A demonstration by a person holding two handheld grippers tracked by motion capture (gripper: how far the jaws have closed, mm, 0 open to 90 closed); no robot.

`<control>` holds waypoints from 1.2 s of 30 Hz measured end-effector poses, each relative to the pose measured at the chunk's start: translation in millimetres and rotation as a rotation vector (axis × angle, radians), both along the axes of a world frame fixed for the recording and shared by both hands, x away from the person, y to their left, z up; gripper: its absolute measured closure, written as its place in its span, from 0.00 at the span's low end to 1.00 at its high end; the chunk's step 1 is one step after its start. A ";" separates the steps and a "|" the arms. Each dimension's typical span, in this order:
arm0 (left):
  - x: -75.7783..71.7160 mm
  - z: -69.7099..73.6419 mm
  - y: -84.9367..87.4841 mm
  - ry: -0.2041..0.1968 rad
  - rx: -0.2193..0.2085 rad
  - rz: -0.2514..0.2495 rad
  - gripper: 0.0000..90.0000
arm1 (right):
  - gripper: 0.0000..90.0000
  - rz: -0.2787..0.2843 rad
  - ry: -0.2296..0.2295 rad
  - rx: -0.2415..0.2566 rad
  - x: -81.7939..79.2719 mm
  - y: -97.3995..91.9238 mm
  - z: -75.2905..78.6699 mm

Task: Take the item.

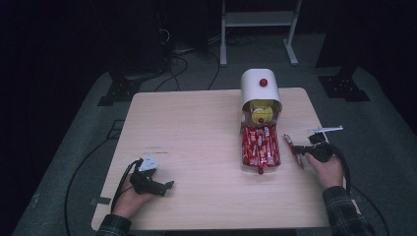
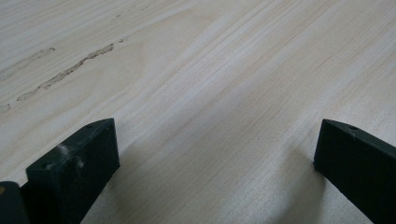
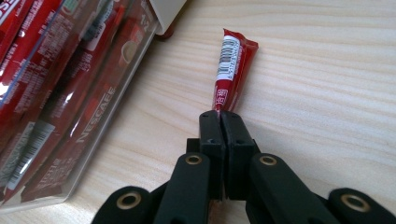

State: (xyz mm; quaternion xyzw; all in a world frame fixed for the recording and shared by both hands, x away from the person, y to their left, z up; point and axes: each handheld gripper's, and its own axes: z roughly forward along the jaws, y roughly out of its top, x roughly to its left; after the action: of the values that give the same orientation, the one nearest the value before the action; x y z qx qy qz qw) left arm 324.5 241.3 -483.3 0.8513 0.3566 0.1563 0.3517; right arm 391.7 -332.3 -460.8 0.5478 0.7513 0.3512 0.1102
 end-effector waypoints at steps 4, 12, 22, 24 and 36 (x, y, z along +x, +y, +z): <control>0.0 0.0 0.0 -0.001 0.000 0.000 0.00 | 0.96 -0.001 0.004 0.002 0.3 0.5 -0.9; -0.1 0.0 0.1 -0.001 0.001 -0.003 0.00 | 0.78 -0.018 -0.029 0.005 -1.8 -0.2 2.1; -0.4 -0.1 -0.1 -0.002 0.000 -0.004 0.00 | 0.54 -0.042 -0.090 -0.016 -8.2 -2.8 7.5; -0.4 0.0 0.0 -0.003 0.002 -0.006 0.00 | 0.47 -0.045 -0.110 -0.030 -10.5 -3.0 7.3; -0.4 -0.2 -0.3 -0.004 -0.001 -0.006 0.00 | 0.24 -0.029 -0.197 -0.073 -30.6 -6.5 10.3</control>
State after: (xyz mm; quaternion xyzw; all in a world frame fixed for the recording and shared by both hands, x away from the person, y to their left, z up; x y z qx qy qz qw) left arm 324.1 241.0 -483.5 0.8519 0.3533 0.1568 0.3534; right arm 361.1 -338.8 -450.5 0.5172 0.7412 0.3739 0.2084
